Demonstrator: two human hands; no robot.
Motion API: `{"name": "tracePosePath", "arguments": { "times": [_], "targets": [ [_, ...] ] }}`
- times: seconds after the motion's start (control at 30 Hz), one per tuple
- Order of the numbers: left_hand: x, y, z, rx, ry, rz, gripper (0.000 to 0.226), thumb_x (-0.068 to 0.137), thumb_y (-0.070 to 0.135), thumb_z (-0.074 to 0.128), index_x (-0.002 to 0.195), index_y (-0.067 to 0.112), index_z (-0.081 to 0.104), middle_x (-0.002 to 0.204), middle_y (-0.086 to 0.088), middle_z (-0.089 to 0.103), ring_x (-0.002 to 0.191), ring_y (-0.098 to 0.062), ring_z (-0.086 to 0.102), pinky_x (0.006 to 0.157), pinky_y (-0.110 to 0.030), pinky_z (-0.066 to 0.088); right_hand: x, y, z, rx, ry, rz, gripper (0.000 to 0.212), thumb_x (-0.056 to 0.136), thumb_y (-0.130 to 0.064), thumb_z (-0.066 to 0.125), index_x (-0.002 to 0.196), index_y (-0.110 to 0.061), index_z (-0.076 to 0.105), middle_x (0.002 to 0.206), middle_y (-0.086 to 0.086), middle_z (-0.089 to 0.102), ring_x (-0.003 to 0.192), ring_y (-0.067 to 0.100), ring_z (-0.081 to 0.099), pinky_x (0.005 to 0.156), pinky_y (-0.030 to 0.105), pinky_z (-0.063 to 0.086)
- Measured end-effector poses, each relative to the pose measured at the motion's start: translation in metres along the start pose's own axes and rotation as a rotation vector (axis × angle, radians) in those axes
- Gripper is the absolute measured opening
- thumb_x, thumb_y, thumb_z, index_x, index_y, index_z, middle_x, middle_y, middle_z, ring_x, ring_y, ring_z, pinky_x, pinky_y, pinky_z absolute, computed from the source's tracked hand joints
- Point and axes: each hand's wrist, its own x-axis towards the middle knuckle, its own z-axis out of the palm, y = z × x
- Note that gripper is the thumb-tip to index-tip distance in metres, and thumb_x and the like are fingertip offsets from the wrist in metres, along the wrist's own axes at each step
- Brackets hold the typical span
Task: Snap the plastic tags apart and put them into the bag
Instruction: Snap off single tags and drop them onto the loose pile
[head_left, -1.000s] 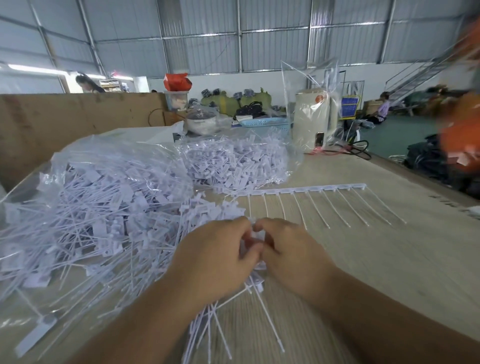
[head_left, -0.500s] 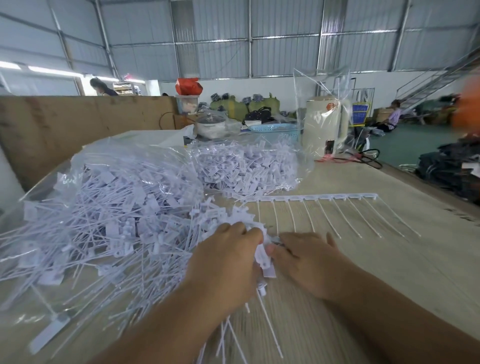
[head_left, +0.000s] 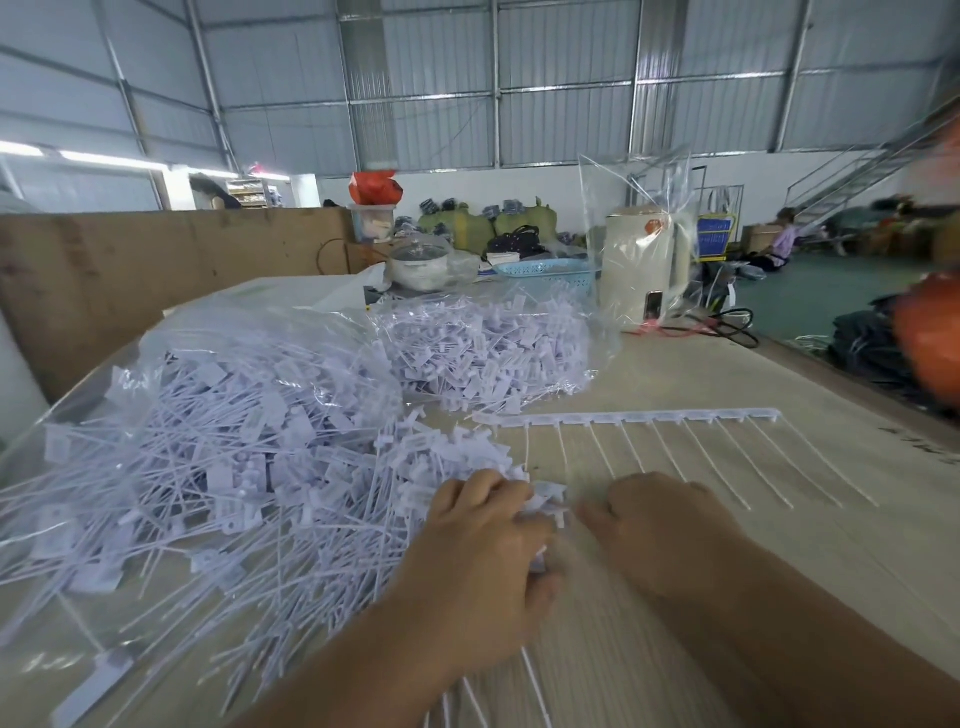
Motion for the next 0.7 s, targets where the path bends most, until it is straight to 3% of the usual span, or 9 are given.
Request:
{"name": "tracePosePath", "arguments": {
  "times": [0.1, 0.23, 0.37, 0.47, 0.53, 0.63, 0.7],
  "targets": [
    [0.001, -0.004, 0.002, 0.058, -0.01, -0.005, 0.043, 0.092, 0.052, 0.039, 0.125, 0.031, 0.055, 0.135, 0.011, 0.042, 0.131, -0.013, 0.021, 0.106, -0.031, 0.01, -0.002, 0.007, -0.006, -0.011, 0.1, 0.043, 0.026, 0.096, -0.046, 0.034, 0.088, -0.025, 0.048, 0.11, 0.0, 0.061, 0.106, 0.022, 0.057, 0.089, 0.035, 0.04],
    [0.002, -0.001, 0.004, 0.039, 0.006, 0.008, 0.045, 0.091, 0.047, 0.036, 0.131, 0.032, 0.051, 0.139, 0.011, 0.041, 0.132, -0.014, 0.022, 0.107, -0.032, 0.007, 0.006, 0.007, 0.001, 0.024, 0.069, -0.01, 0.024, 0.095, -0.032, 0.04, 0.109, -0.02, 0.055, 0.116, -0.001, 0.054, 0.113, 0.023, 0.048, 0.089, 0.035, 0.044],
    [0.001, 0.003, 0.003, 0.042, -0.045, 0.089, 0.054, 0.091, 0.043, 0.018, 0.134, 0.032, 0.049, 0.148, 0.014, 0.04, 0.139, -0.019, 0.022, 0.113, -0.038, 0.002, 0.008, 0.014, -0.001, 0.052, 0.095, 0.077, 0.007, 0.085, -0.025, 0.051, 0.084, -0.021, 0.056, 0.086, -0.007, 0.054, 0.093, 0.02, 0.059, 0.066, 0.028, 0.04],
    [0.001, 0.002, 0.003, 0.062, -0.075, 0.07, 0.053, 0.095, 0.042, 0.02, 0.14, 0.032, 0.047, 0.15, 0.013, 0.04, 0.141, -0.018, 0.021, 0.115, -0.041, -0.006, 0.009, 0.021, 0.0, 0.087, 0.128, 0.096, 0.016, 0.08, -0.028, 0.05, 0.068, -0.022, 0.042, 0.072, -0.013, 0.043, 0.074, 0.016, 0.053, 0.055, 0.025, 0.034],
    [0.002, 0.002, 0.002, 0.043, -0.073, 0.052, 0.048, 0.094, 0.04, 0.029, 0.136, 0.031, 0.051, 0.142, 0.014, 0.047, 0.136, -0.017, 0.027, 0.115, -0.041, -0.002, 0.01, 0.02, 0.004, 0.126, 0.157, -0.034, 0.006, 0.084, -0.027, 0.045, 0.081, -0.023, 0.047, 0.084, -0.01, 0.046, 0.09, 0.02, 0.052, 0.066, 0.03, 0.043],
    [0.004, 0.002, 0.001, 0.064, -0.066, 0.042, 0.045, 0.089, 0.04, 0.031, 0.122, 0.029, 0.059, 0.126, 0.018, 0.052, 0.124, -0.011, 0.034, 0.115, -0.04, 0.008, 0.009, 0.008, 0.012, 0.116, 0.061, -0.241, 0.028, 0.092, -0.026, 0.039, 0.114, -0.029, 0.056, 0.11, -0.003, 0.051, 0.106, 0.024, 0.049, 0.09, 0.039, 0.046],
    [0.004, 0.001, 0.001, 0.068, -0.058, 0.03, 0.045, 0.086, 0.04, 0.03, 0.115, 0.029, 0.061, 0.12, 0.019, 0.053, 0.12, -0.01, 0.035, 0.113, -0.036, 0.01, 0.009, 0.005, 0.013, 0.104, 0.06, -0.223, 0.027, 0.092, -0.028, 0.039, 0.106, -0.025, 0.062, 0.107, -0.003, 0.055, 0.104, 0.023, 0.052, 0.086, 0.035, 0.047]
  ]
}}
